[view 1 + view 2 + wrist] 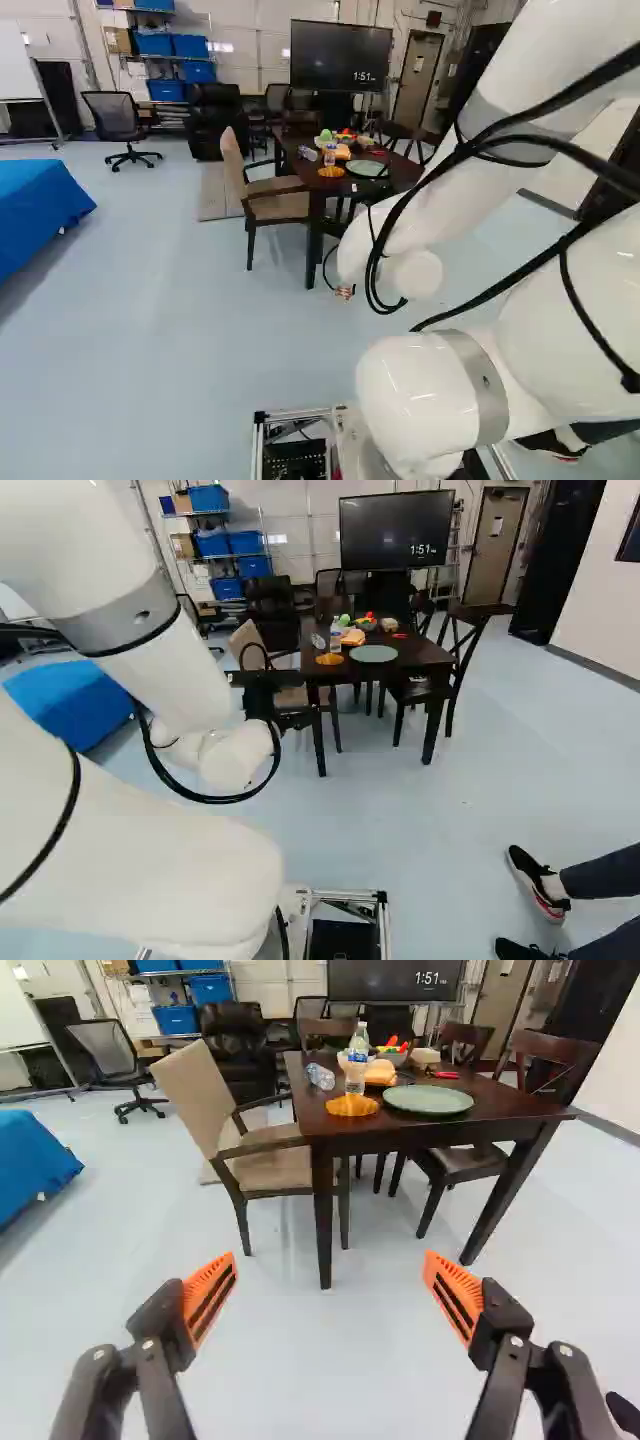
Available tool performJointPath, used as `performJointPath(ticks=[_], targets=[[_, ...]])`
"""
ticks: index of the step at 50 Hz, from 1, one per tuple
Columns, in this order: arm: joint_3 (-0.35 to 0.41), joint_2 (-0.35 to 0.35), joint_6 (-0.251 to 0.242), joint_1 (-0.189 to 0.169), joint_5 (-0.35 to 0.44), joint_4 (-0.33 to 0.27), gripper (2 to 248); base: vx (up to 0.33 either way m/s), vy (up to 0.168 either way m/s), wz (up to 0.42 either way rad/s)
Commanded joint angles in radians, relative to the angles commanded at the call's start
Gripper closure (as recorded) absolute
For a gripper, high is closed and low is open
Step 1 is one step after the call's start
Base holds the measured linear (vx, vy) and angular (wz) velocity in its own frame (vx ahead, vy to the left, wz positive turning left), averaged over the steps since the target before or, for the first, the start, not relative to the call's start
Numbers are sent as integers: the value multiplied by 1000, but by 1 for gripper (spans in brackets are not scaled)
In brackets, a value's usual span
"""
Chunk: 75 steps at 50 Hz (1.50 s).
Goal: Move the croissant to the empty plate
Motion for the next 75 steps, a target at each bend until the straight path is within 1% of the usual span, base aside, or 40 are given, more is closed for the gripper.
performJointPath(ticks=[75], targets=[[0,0,0,0,0,0,3,123,-4,-19]])
